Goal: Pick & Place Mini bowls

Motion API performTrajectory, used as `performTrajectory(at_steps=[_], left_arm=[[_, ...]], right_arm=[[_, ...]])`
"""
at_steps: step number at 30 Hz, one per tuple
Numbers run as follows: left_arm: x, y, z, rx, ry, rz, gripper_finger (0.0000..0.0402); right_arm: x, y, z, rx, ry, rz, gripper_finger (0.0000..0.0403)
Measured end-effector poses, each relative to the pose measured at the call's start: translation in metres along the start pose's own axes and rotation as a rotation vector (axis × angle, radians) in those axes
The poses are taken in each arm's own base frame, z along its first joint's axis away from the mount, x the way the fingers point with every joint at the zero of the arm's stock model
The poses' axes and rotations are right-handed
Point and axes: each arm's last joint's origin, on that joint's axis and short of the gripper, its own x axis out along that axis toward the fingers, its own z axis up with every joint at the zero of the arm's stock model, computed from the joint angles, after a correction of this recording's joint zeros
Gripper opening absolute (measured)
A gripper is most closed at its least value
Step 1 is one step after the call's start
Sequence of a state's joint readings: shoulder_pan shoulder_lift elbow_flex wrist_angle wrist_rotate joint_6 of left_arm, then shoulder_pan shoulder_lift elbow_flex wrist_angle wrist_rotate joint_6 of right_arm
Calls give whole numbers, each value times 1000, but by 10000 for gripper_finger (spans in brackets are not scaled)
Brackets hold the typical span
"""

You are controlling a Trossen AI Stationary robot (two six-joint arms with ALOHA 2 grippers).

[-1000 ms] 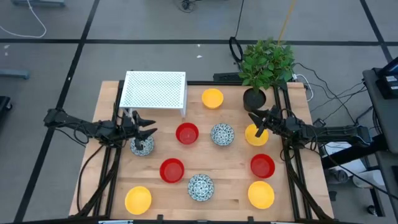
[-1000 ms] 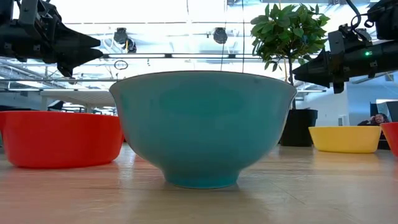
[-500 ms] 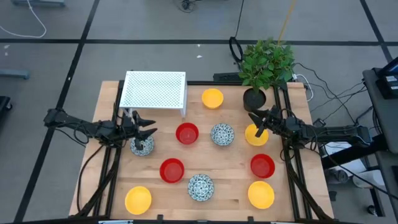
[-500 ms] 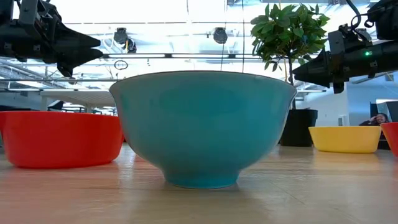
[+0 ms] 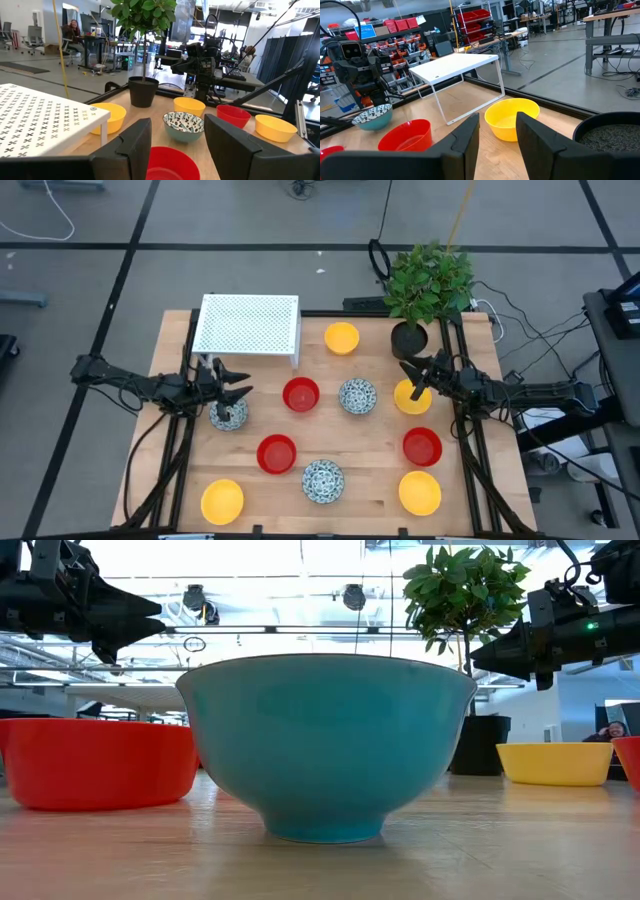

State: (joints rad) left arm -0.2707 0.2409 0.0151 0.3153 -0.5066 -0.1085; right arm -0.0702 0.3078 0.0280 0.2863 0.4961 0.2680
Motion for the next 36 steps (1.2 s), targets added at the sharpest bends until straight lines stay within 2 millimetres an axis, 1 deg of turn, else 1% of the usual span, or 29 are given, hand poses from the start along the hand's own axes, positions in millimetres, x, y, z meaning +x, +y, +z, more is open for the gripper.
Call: performTrajectory(at_steps=[21,26,36], left_arm=[[0,0,1,-5,-5,-1,186],[0,0,6,-60,-52,-6,186],[-1,0,14,-94,-132,5,186]], right_arm=[[0,0,0,0,0,0,116],[0,0,0,0,0,0,116],[0,0,0,0,0,-1,116]])
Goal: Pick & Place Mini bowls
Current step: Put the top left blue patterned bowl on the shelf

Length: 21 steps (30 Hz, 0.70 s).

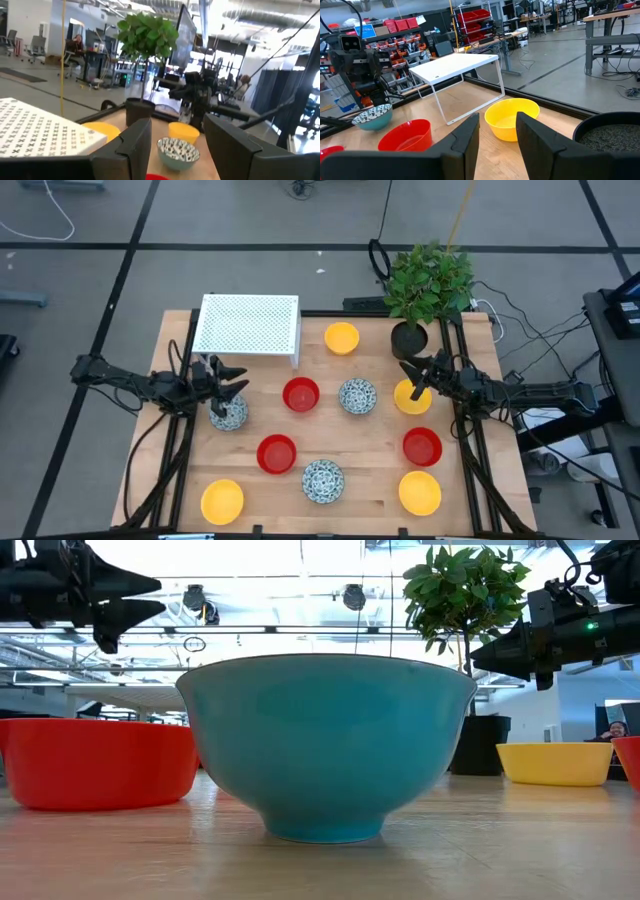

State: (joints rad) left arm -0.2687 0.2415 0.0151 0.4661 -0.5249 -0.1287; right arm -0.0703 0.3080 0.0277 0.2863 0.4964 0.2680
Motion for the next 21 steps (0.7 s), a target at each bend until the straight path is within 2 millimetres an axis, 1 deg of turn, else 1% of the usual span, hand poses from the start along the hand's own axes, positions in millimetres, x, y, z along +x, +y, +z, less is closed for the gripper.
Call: performTrajectory(at_steps=[7,9,13,17,21], left_arm=[[-1,-1,15,-118,-137,-2,186],[-1,-1,19,-109,-170,-11,186],[0,-4,32,-30,-196,-17,186],[6,-9,44,29,-115,-10,186],[17,-17,53,117,71,5,186]], right_arm=[[0,0,0,0,0,0,116],[0,0,0,0,0,0,116],[0,0,0,0,0,0,116],[0,0,0,0,0,0,116],[0,0,0,0,-1,0,116]])
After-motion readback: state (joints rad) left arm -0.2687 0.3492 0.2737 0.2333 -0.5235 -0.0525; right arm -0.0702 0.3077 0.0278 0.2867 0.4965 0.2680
